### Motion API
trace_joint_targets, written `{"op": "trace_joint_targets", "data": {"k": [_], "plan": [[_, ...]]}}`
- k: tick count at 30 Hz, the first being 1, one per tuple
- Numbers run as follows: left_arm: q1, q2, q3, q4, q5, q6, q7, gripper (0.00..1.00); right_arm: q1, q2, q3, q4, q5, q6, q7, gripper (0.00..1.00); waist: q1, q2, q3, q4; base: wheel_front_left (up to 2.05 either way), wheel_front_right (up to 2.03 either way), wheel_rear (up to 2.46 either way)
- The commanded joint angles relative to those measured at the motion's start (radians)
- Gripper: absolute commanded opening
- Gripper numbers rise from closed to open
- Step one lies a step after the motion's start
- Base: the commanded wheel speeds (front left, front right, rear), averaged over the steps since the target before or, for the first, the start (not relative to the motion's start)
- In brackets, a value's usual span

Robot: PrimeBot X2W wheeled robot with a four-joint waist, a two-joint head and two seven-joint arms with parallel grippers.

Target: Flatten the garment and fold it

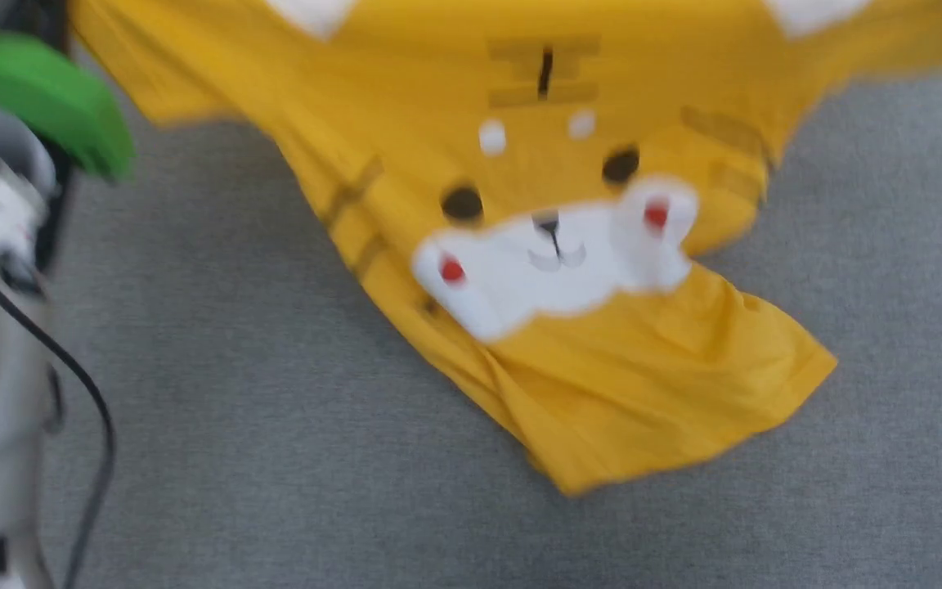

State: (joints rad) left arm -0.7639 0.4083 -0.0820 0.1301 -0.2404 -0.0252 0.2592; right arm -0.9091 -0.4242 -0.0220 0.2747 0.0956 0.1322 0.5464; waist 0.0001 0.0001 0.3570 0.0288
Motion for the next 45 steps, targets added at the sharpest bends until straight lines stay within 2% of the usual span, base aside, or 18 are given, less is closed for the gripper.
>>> {"op": "trace_joint_targets", "data": {"k": [1,6,15,19,22,23,28,32,35,41,45], "plan": [[-0.062,0.020,0.010,0.009,0.018,0.005,-0.011,0.00,-0.058,-0.003,0.005,-0.003,-0.020,-0.002,-0.025,0.00,-0.0001,-0.0001,0.084,-0.047,0.00,0.00,0.00],[-0.272,0.063,0.034,0.031,0.070,0.044,-0.052,0.00,-0.268,0.009,-0.002,0.010,-0.078,-0.002,-0.133,0.00,-0.0001,-0.0001,0.168,-0.076,0.00,0.00,0.00],[-0.556,0.067,0.078,0.069,0.114,0.135,-0.225,0.00,-0.575,0.066,-0.089,0.046,-0.228,-0.002,-0.397,0.00,-0.0001,-0.0001,0.218,-0.092,0.00,0.00,0.00],[-0.602,0.066,0.087,0.095,0.102,0.136,-0.285,0.00,-0.655,0.092,-0.096,0.093,-0.267,-0.002,-0.468,0.00,-0.0001,-0.0001,0.210,-0.088,0.00,0.00,0.00],[-0.579,0.065,0.078,0.132,0.086,0.113,-0.298,0.00,-0.660,0.099,-0.083,0.142,-0.265,-0.002,-0.483,0.00,-0.0001,-0.0001,0.198,-0.083,0.00,0.00,0.00],[-0.515,0.056,0.060,0.184,0.068,0.084,-0.292,0.00,-0.610,0.097,-0.044,0.190,-0.245,-0.002,-0.493,0.00,-0.0001,-0.0001,0.188,-0.078,0.00,0.00,0.00],[-0.353,0.026,0.025,0.279,0.040,0.048,-0.270,0.00,-0.452,0.094,0.041,0.269,-0.167,-0.002,-0.511,0.00,-0.0001,-0.0001,0.166,-0.070,0.00,0.00,0.00],[-0.200,-0.003,0.004,0.338,-0.001,0.013,-0.235,0.00,-0.276,0.094,0.119,0.299,-0.061,-0.002,-0.532,0.00,-0.0001,-0.0001,0.128,-0.068,0.00,0.00,0.00],[-0.083,-0.030,0.014,0.348,-0.042,0.013,-0.216,0.00,-0.141,0.093,0.161,0.294,0.010,-0.002,-0.543,0.00,-0.0001,-0.0001,0.085,-0.065,0.00,0.00,0.00],[0.205,-0.082,0.043,0.307,-0.162,-0.018,-0.139,0.00,0.142,0.085,0.148,0.241,0.115,-0.002,-0.563,0.00,-0.0001,-0.0001,-0.028,-0.063,0.00,0.00,0.00],[0.407,-0.127,0.053,0.227,-0.226,-0.004,-0.071,0.00,0.331,0.087,0.091,0.177,0.134,-0.002,-0.546,0.00,-0.0001,-0.0001,-0.103,-0.055,0.00,0.00,0.00]]}}
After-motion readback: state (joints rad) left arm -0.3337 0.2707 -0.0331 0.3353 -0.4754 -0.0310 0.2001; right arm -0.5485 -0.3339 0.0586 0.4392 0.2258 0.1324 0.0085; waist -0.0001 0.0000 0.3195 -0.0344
